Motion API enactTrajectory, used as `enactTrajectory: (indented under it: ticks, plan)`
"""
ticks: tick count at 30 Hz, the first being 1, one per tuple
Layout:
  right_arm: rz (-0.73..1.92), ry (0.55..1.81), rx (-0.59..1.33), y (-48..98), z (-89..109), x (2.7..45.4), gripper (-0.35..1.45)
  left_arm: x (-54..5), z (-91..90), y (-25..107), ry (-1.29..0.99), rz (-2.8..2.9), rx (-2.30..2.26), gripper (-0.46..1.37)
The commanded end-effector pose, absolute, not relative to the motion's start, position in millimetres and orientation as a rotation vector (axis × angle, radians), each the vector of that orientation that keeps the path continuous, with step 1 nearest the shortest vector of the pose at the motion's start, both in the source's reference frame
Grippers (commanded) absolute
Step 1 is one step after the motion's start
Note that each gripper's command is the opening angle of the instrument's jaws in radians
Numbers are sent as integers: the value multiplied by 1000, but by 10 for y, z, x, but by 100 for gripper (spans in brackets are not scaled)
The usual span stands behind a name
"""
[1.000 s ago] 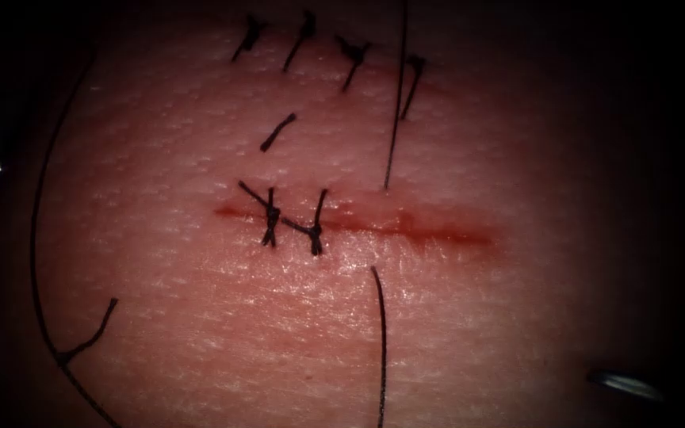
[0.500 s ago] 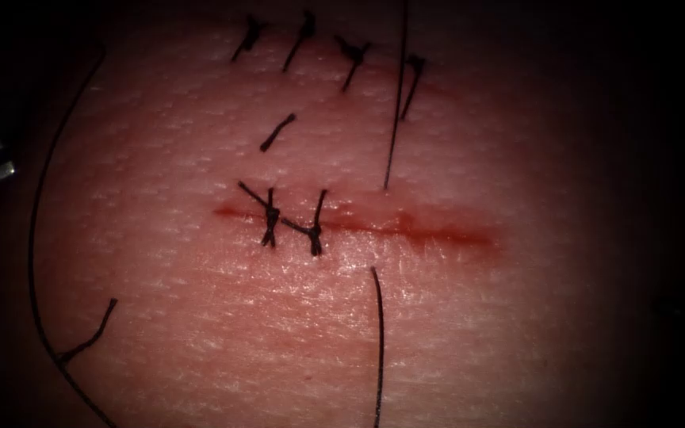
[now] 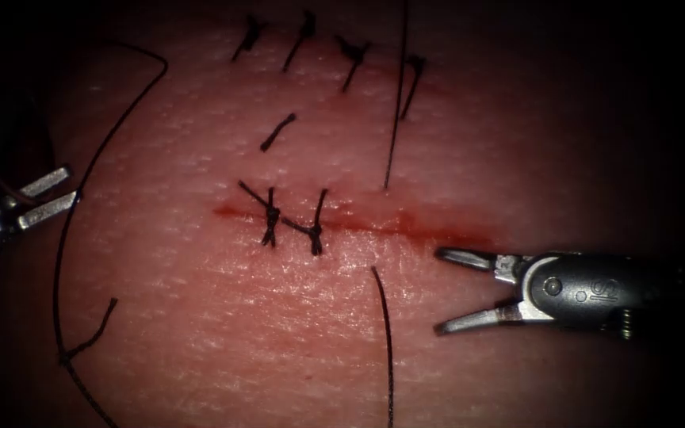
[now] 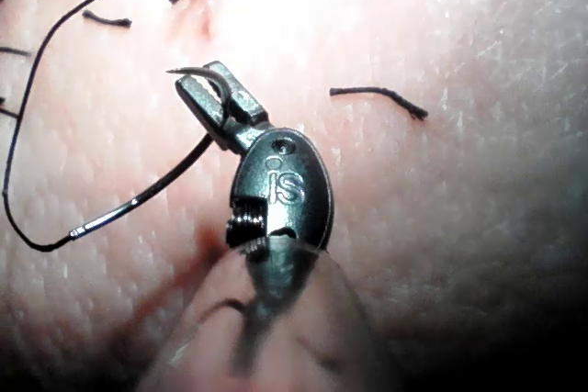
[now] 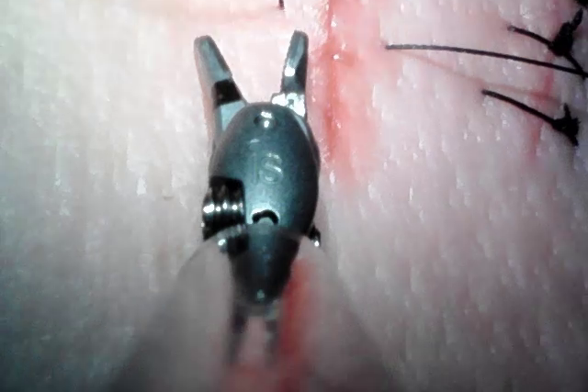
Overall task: Wound Closure
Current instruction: With the right gripper, repeatedly pull the suture through the wound.
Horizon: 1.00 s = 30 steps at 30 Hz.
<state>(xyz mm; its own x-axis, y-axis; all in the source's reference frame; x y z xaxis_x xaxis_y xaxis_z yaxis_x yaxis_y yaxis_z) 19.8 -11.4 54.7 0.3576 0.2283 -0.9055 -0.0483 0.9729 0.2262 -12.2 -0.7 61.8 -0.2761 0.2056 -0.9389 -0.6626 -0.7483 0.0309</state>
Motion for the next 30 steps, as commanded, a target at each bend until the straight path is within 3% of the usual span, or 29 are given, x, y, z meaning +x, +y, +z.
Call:
enactTrajectory:
  ticks: [1,16,23,25,26,27,30]
  plan:
    - [168,1199,182,-115,547,202,114,-123,618,-7,567,2067,-1429,-35]
    - [137,1187,163,-108,563,232,108,-127,618,-9,564,2069,-1436,-35]
    - [140,1184,158,-108,566,238,91,-128,618,-10,563,2069,-1438,-35]
    - [140,1181,158,-107,567,239,71,-128,618,-10,563,2069,-1437,-35]
    - [141,1177,157,-106,568,240,3,-128,618,-10,563,2069,-1437,-35]
    - [137,1181,184,-105,569,239,-35,-128,618,-10,563,2069,-1437,-35]
    - [168,1178,241,-102,572,239,-35,-128,618,-10,559,2064,-1437,-35]
